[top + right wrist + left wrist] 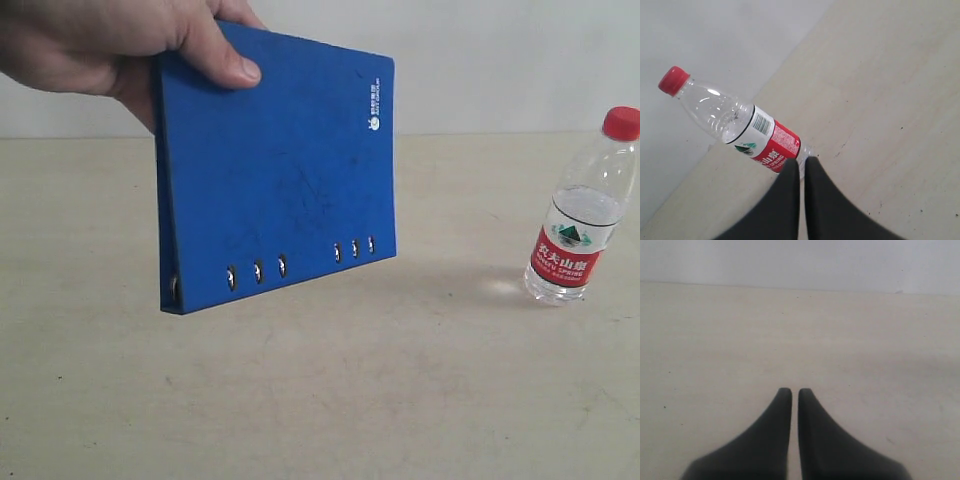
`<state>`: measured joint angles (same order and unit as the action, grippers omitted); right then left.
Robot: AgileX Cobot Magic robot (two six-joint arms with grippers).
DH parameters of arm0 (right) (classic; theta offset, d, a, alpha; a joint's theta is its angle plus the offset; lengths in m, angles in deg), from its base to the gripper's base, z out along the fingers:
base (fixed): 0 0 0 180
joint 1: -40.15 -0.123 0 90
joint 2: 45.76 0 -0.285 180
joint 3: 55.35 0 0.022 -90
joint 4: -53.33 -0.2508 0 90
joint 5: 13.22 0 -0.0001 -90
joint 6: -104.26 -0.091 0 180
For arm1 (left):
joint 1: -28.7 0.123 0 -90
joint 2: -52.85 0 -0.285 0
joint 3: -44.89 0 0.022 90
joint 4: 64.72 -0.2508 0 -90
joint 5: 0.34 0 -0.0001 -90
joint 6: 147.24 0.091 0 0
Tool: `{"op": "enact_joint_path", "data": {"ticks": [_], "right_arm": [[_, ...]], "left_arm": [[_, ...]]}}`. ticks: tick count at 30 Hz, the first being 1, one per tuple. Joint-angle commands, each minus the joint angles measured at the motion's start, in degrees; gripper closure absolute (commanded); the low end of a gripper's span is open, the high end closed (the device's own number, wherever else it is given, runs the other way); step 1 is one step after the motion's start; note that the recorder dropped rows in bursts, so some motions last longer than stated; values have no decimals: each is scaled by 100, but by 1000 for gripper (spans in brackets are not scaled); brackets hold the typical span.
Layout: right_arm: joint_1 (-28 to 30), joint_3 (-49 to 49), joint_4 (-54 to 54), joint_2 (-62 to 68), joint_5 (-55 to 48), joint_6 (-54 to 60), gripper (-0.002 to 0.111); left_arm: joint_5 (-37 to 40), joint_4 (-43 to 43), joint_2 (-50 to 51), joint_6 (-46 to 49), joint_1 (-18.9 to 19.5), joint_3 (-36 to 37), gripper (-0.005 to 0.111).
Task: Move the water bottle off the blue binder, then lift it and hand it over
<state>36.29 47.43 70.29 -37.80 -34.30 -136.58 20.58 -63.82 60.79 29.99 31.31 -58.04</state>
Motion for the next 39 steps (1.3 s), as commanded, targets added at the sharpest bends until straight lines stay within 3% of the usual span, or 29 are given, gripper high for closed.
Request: {"op": "enact_joint_path", "data": {"ticks": [1, 4, 7, 10, 13, 15, 20, 27, 31, 39], "right_arm": [[31, 1, 139, -18, 36, 77, 108], [15, 1, 705, -18, 292, 821, 108], [-159, 1, 796, -18, 972, 2527, 108], [-259, 1, 368, -18, 1811, 4492, 108], [-271, 1, -206, -18, 2167, 5592, 108], [-271, 1, -549, -18, 1919, 5864, 108], [-271, 1, -1266, -18, 158, 6451, 108], [-271, 1, -1763, -18, 227, 6766, 108], [-271, 1, -2670, -18, 260, 7309, 108], [-314, 1, -2705, -18, 237, 7366, 108]], "left_arm": [[-63, -28, -15, 32, 15, 15, 102], [-63, -28, -15, 32, 15, 15, 102], [-63, -28, -15, 32, 15, 15, 102], [-63, -28, -15, 32, 15, 15, 102], [-63, -28, -15, 32, 15, 15, 102], [-63, -28, -15, 32, 15, 15, 102], [-63, -28, -15, 32, 15, 15, 102], [-63, -28, -15, 32, 15, 15, 102], [-63, -28, -15, 32, 15, 15, 102], [-63, -28, -15, 32, 15, 15, 102]]}}
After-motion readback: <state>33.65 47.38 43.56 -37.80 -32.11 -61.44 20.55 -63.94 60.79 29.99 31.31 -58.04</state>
